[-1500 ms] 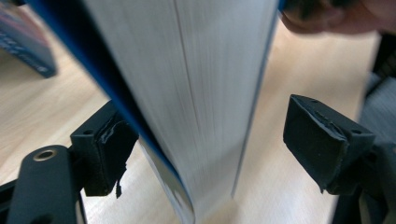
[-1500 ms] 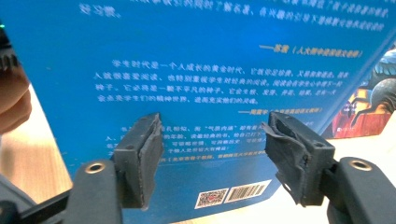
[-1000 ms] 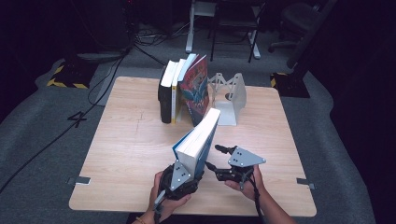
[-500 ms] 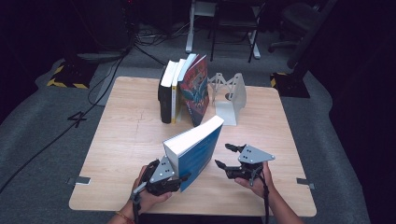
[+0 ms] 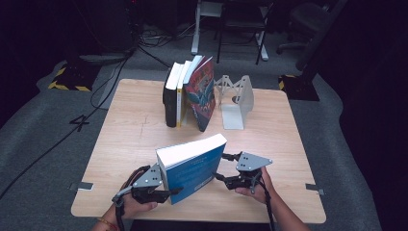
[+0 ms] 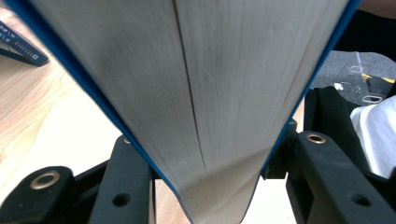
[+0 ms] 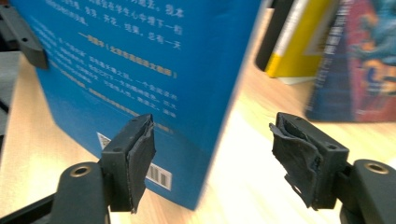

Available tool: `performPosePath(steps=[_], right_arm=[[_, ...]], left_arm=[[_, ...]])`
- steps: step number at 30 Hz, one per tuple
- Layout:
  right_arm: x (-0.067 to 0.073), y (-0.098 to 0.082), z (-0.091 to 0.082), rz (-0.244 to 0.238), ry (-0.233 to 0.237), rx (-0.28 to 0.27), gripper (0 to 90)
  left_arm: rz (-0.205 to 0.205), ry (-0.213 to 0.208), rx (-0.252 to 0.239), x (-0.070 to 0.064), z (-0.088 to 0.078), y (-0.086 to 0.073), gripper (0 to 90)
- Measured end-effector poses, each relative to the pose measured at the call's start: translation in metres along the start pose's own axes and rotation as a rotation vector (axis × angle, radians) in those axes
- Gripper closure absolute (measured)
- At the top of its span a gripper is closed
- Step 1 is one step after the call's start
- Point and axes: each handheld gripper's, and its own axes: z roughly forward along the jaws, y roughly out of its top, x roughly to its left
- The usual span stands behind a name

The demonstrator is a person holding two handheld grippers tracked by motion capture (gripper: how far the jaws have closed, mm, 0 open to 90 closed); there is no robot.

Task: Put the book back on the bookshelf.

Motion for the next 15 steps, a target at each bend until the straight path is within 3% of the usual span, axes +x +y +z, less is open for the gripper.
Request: performPosePath(steps=[1, 2, 3, 6, 7, 11, 15], right_arm=[[0.0, 0.001, 0.003, -0.003, 0.006, 0.003, 28.8], [-0.001, 0.001, 0.009, 0.005, 0.042, 0.001, 26.7], [-0.001, 0.001, 0.009, 0.005, 0.042, 0.001, 26.7], [-0.002, 0.001, 0.013, 0.01, 0.108, -0.002, 32.4], [-0.001, 0.001, 0.016, 0.003, 0.123, 0.006, 30.7], [-0.002, 0.0, 0.023, 0.009, 0.148, 0.013, 28.8], [-0.001, 0.0, 0.02, -0.017, 0.14, 0.027, 34.8]], left_arm=[[0.003, 0.001, 0.0, 0.0, 0.0, 0.0, 57.6], [0.005, 0.002, -0.001, 0.0, 0.0, 0.0, 57.3], [0.005, 0.002, -0.001, 0.0, 0.0, 0.0, 57.2], [-0.007, -0.001, 0.003, 0.0, 0.0, -0.001, 56.9], [-0.015, -0.007, 0.012, 0.0, 0.001, -0.002, 56.6], [-0.022, 0.008, 0.046, -0.001, 0.0, -0.004, 56.0], [-0.029, 0.037, 0.053, -0.002, -0.003, -0.004, 55.4]])
